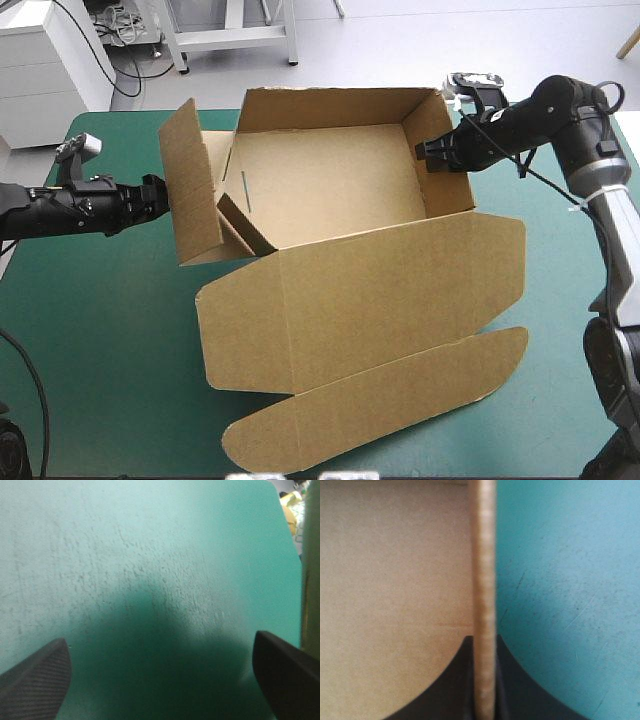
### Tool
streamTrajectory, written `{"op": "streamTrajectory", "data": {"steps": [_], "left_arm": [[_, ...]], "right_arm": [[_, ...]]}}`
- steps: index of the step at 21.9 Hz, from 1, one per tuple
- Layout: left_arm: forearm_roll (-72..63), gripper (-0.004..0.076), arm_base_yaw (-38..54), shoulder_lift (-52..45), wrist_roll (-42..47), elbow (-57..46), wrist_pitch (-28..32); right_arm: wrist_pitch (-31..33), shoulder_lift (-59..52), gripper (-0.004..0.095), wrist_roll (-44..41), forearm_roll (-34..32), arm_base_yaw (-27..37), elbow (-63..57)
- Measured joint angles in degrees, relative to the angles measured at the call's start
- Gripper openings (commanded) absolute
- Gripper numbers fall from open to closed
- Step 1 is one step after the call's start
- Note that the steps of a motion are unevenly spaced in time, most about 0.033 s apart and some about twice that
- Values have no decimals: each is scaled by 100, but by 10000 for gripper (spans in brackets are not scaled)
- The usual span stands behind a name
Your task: Fold the box
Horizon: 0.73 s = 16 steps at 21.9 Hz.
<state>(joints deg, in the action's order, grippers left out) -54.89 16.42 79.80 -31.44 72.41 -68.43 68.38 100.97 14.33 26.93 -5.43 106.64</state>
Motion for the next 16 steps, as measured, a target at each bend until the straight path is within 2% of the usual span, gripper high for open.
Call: {"op": "streamTrajectory", "data": {"steps": [5,16], "left_arm": [[-58,726,0,0,-119,0,-142],[-65,726,4,-74,-136,0,-158]], "right_arm": [[-126,267,-19,-138,-92,-356,0],[-973,1018,-19,-631,-168,-1168,0]]}}
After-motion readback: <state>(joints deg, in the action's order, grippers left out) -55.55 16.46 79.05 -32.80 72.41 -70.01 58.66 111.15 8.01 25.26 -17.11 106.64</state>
